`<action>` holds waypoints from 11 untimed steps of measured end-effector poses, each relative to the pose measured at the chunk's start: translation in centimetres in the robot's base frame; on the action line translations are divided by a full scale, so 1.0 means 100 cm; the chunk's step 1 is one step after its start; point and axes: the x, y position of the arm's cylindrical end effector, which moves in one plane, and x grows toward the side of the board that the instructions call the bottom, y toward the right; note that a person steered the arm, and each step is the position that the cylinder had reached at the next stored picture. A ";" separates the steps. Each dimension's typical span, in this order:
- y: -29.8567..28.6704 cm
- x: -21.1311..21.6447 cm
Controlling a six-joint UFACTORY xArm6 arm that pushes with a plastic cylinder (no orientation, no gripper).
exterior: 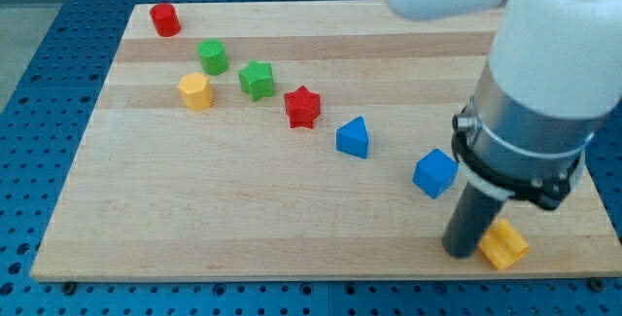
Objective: Push the yellow hexagon below the green star
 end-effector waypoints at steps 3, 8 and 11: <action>-0.019 0.010; -0.370 -0.247; -0.195 -0.130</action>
